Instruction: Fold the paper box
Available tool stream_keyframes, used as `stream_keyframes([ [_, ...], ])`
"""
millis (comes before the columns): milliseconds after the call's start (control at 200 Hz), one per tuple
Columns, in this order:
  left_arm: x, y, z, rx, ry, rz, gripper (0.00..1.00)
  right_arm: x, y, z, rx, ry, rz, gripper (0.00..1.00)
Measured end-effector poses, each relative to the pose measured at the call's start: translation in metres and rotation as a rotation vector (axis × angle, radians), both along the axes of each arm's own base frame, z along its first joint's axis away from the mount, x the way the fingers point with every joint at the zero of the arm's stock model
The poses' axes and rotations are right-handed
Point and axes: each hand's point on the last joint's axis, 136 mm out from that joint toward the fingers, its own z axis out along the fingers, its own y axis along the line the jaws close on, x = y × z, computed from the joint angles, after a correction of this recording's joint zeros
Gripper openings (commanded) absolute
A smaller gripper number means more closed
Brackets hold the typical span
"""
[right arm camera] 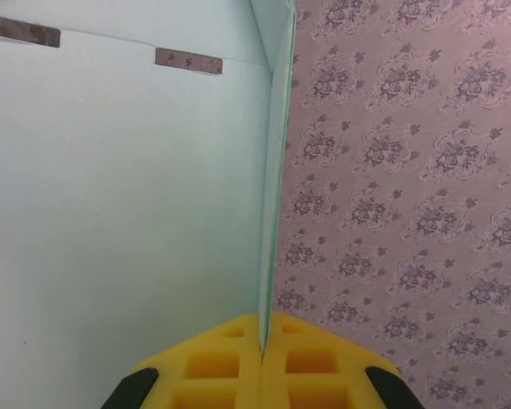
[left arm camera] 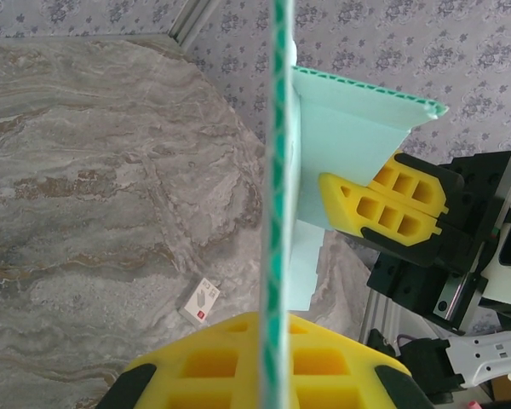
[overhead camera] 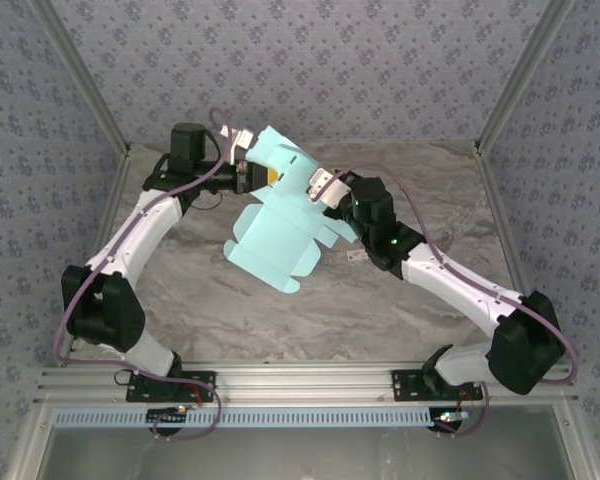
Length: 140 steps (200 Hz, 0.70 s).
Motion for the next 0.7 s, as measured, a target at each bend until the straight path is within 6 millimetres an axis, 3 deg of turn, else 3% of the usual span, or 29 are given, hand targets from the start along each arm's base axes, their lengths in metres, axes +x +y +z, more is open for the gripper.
stream_keyframes([
  [430,-0.011,-0.007,-0.010,0.018,-0.022,-0.041,0.00,-0.014,-0.017,-0.009,0.171,0.263,0.187,0.00],
  [700,-0.014,-0.008,-0.010,0.011,-0.015,-0.050,0.01,-0.018,-0.014,-0.007,0.167,0.272,0.171,0.00],
])
